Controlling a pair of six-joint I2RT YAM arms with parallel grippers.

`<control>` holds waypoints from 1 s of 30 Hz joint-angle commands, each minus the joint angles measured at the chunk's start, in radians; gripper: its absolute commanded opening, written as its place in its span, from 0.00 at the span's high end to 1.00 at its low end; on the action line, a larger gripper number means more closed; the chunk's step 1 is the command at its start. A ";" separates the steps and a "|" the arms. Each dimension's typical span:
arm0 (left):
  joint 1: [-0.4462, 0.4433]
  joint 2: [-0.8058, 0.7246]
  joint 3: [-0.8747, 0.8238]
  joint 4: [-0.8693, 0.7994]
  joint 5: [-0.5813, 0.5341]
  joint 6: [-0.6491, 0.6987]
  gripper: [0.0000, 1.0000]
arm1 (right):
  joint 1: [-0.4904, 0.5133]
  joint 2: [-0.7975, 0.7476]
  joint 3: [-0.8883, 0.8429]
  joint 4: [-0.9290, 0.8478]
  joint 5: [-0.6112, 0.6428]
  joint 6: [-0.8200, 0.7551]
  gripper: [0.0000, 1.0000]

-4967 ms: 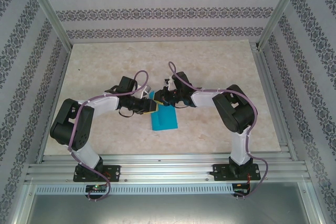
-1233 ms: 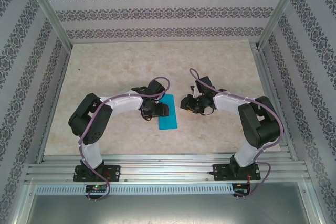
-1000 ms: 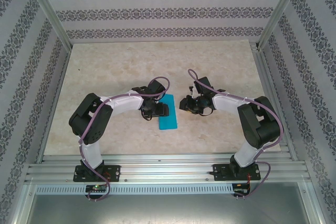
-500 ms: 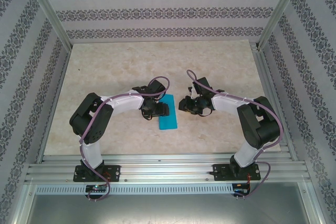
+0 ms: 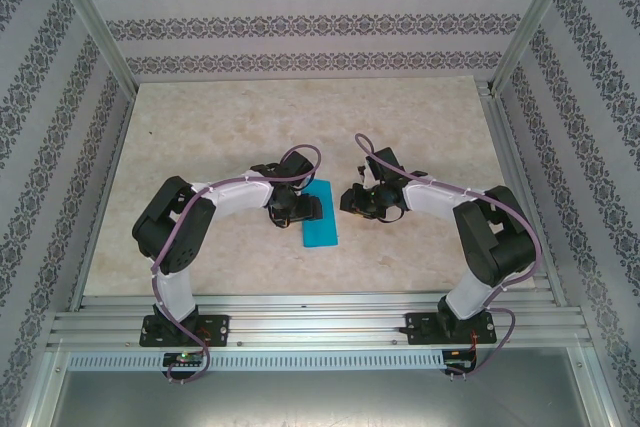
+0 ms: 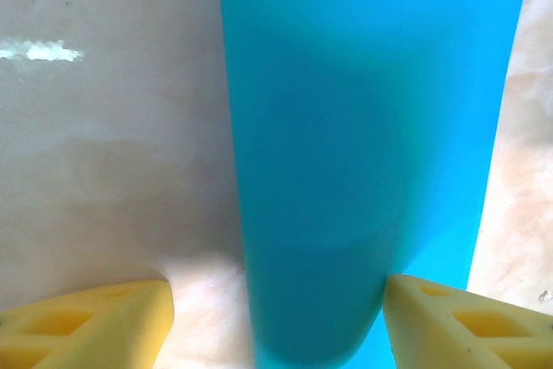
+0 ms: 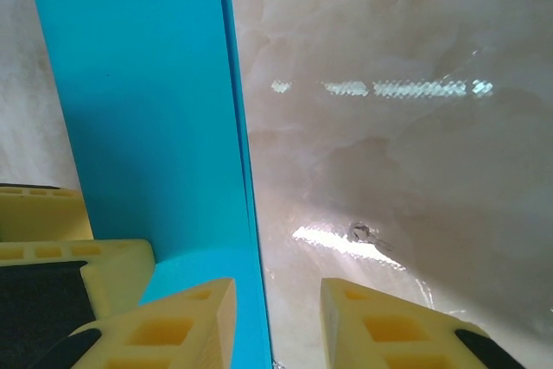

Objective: Fold a paper plane with a square sheet of paper (fold left side to right side)
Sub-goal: First fold in half a square sheet of paper at the center of the table.

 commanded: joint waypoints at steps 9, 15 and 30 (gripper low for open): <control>-0.003 0.135 -0.054 0.173 0.101 -0.011 0.30 | 0.022 -0.044 -0.004 -0.013 0.020 0.016 0.69; -0.003 0.147 -0.048 0.171 0.100 -0.012 0.30 | 0.035 -0.037 -0.004 0.001 0.006 0.029 0.71; -0.004 0.175 -0.026 0.165 0.104 -0.008 0.30 | 0.073 0.015 0.002 0.035 -0.016 0.053 0.76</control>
